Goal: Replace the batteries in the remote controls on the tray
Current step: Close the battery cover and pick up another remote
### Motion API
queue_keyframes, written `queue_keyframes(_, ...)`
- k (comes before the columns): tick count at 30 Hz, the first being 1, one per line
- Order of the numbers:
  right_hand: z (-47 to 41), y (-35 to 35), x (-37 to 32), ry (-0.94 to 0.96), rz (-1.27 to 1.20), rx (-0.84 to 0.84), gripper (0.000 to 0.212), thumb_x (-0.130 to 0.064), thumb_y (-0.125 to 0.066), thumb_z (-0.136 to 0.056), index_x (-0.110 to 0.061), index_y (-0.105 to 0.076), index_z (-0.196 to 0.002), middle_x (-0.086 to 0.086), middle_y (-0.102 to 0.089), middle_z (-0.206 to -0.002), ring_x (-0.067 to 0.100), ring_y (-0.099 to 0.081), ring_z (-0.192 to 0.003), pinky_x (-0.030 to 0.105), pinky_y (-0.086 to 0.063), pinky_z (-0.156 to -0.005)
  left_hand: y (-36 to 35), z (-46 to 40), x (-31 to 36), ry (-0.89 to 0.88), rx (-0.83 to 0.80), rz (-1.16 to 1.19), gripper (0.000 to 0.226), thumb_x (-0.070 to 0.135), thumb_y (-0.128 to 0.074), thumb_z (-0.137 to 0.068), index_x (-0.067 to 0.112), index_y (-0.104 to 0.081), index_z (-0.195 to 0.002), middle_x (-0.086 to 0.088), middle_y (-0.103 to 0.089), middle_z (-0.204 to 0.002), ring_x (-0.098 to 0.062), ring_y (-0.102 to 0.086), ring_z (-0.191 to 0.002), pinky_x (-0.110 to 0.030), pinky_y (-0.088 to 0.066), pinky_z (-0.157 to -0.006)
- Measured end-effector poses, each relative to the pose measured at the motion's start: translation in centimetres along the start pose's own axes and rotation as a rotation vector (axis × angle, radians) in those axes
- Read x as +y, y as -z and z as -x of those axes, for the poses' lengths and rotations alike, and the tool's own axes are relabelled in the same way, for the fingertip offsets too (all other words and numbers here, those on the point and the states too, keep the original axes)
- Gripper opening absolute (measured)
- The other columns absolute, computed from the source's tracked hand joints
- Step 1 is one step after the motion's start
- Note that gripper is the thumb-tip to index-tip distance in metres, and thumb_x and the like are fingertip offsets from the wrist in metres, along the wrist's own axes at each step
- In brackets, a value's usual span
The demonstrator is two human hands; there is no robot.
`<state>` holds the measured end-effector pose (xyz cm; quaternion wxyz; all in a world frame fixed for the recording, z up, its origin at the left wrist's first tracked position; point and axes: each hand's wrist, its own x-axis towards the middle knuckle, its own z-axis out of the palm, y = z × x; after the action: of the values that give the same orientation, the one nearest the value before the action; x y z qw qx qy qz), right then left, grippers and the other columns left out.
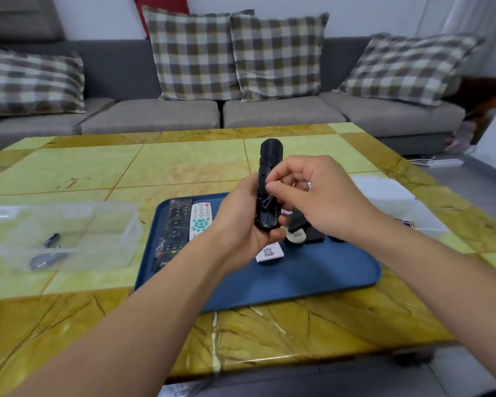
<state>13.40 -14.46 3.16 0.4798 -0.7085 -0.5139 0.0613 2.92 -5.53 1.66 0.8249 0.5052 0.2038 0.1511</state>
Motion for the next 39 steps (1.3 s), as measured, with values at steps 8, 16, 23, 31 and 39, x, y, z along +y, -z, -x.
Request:
queue_keyframes(8, -0.2, -1.7, -0.6, 0.074, 0.066, 0.135, 0.006, -0.016, -0.077, -0.085, -0.012, -0.077, -0.09, -0.01, -0.065, -0.062, 0.002, -0.056, -0.043, 0.014, -0.046, -0.048, 0.6, 0.5, 0.6, 0.01, 0.105, 0.121, 0.034, 0.027, -0.031, -0.11, 0.01, -0.054, -0.128, -0.011, -0.062, -0.1, -0.015, -0.056, -0.058, -0.022, -0.042, -0.041)
queue_keyframes(16, -0.2, -4.2, -0.9, 0.205, 0.168, 0.136, 0.016, -0.013, -0.076, -0.085, -0.014, -0.079, -0.101, 0.002, -0.06, -0.082, -0.006, -0.051, -0.062, 0.01, -0.039, -0.061, 1.5, 0.4, 1.4, 0.005, 0.181, 0.244, 0.043, 0.033, -0.03, -0.11, 0.003, -0.054, -0.13, -0.013, -0.071, -0.102, -0.023, -0.067, -0.085, -0.031, -0.052, -0.075)
queue_keyframes(23, 0.2, -6.0, -0.4, 0.259, 0.329, -0.034, 0.023, -0.026, -0.059, -0.098, -0.007, -0.072, -0.103, -0.002, -0.042, -0.083, 0.012, -0.044, -0.069, 0.029, -0.039, -0.062, 3.3, 0.1, 1.8, -0.022, 0.199, 0.242, 0.038, 0.028, -0.034, -0.109, 0.009, -0.054, -0.136, -0.013, -0.064, -0.112, -0.022, -0.067, -0.088, -0.03, -0.062, -0.063)
queue_keyframes(31, -1.4, -3.8, 0.2, -0.819, -1.076, 0.102, 0.045, -0.04, -0.047, -0.102, -0.001, -0.066, -0.111, 0.004, -0.05, -0.07, 0.005, -0.028, -0.044, 0.014, -0.023, -0.029, 3.6, -0.8, 1.6, -0.081, 0.154, 0.101, 0.014, 0.007, -0.039, -0.106, 0.007, -0.048, -0.116, -0.014, -0.064, -0.099, -0.019, -0.063, -0.066, -0.029, -0.055, -0.054)
queue_keyframes(39, -1.6, -2.3, 1.1, -0.909, -1.33, 0.067, 0.042, -0.003, -0.032, -0.094, 0.009, -0.047, -0.132, 0.024, -0.062, -0.103, 0.02, -0.049, -0.068, 0.023, -0.038, -0.058, 4.1, -1.1, 0.7, -0.151, 0.124, -0.018, 0.03, 0.0, -0.034, -0.107, 0.022, -0.048, -0.121, -0.016, -0.067, -0.121, -0.027, -0.072, -0.101, -0.041, -0.061, -0.083)
